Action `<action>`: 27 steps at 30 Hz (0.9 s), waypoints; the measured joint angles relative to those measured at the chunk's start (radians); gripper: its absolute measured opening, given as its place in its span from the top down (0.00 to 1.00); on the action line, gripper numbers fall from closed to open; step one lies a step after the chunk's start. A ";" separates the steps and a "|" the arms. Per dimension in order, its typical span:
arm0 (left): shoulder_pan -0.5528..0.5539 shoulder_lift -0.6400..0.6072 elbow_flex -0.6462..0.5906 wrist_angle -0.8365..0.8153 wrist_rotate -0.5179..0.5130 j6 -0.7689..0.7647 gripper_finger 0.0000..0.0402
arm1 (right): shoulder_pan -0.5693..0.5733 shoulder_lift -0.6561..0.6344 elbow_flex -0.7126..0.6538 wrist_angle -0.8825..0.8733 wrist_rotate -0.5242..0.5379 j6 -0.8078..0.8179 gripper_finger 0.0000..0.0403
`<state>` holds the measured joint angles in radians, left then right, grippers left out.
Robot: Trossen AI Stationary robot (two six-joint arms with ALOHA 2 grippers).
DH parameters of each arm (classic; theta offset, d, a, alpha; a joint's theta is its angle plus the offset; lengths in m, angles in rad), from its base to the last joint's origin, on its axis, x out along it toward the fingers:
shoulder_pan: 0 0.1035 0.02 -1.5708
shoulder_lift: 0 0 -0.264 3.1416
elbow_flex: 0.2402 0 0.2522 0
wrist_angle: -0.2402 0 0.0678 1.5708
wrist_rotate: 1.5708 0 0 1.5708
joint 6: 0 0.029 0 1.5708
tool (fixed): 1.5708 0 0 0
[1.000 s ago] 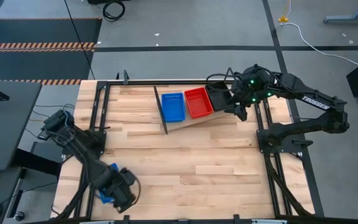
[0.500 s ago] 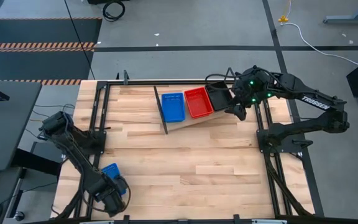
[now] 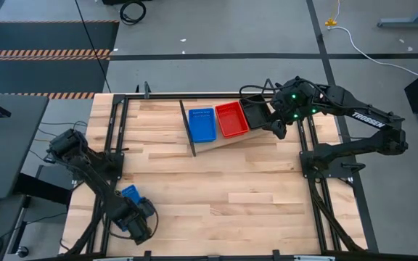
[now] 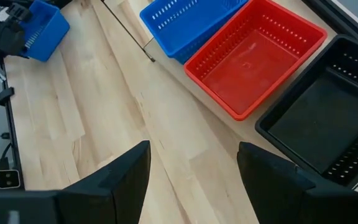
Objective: Stack baskets on shelf by color
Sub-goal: Stack the blue bin on the stacked blue bins on the shelf
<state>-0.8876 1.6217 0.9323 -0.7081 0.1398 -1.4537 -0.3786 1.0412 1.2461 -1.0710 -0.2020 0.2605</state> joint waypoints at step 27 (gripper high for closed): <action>0.780 -0.006 1.050 -0.546 -0.571 1.209 1.00 | -0.003 0.032 0.000 0.098 0.003 -0.010 0.39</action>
<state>-0.1077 1.6160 1.9823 -1.2539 -0.4307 -0.2450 -0.3820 1.0737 1.2457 -0.9733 -0.1990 0.2504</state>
